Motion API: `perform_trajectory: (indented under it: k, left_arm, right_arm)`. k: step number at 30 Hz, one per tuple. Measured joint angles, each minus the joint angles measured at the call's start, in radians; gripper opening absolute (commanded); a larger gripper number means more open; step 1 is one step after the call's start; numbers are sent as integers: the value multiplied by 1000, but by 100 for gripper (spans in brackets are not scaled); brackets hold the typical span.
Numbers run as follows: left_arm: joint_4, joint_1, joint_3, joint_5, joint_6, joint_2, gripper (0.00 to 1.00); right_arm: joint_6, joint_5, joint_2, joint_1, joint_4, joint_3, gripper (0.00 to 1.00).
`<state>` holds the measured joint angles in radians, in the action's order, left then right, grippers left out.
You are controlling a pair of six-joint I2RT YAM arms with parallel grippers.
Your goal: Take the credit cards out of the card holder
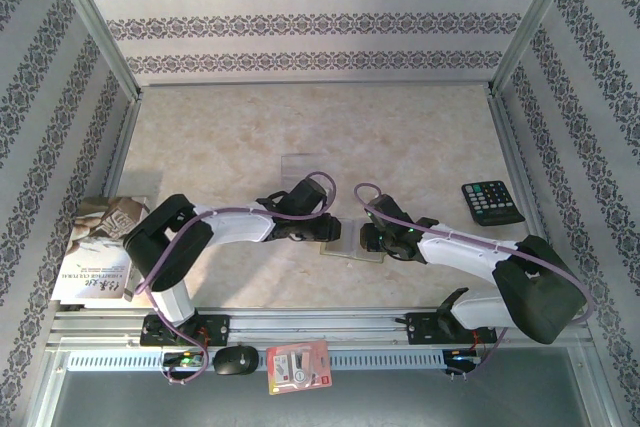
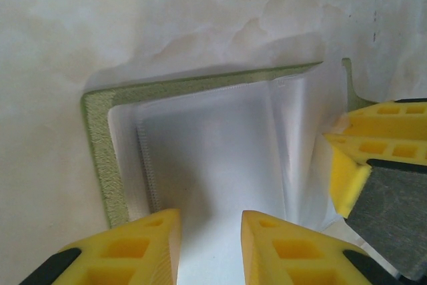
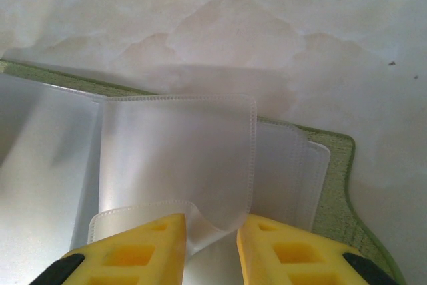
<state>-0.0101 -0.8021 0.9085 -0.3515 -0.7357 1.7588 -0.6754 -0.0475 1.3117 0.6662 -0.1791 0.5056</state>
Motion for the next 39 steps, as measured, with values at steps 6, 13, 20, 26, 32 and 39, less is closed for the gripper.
perform_trajectory:
  k: [6, 13, 20, 26, 32, 39]
  left_arm:
    - [-43, -11, 27, -37, -2, 41, 29]
    - [-85, -29, 37, -79, -9, 60, 29]
    - [-89, -29, 36, -90, -19, 62, 29]
    - [-95, -29, 36, -92, -28, 64, 29]
    - [-97, -29, 36, -93, -29, 66, 29]
    - [-97, -29, 36, -93, -29, 66, 29]
  right_arm:
    - [0, 13, 2, -8, 13, -4, 31]
    - [-1, 36, -7, -10, 35, -7, 45]
    - [27, 34, -171, -17, -39, -23, 57]
    - [32, 72, -272, -16, -55, -35, 60]
    - [42, 108, -241, 43, -40, -79, 63]
    - [47, 102, -183, 77, 4, -90, 64]
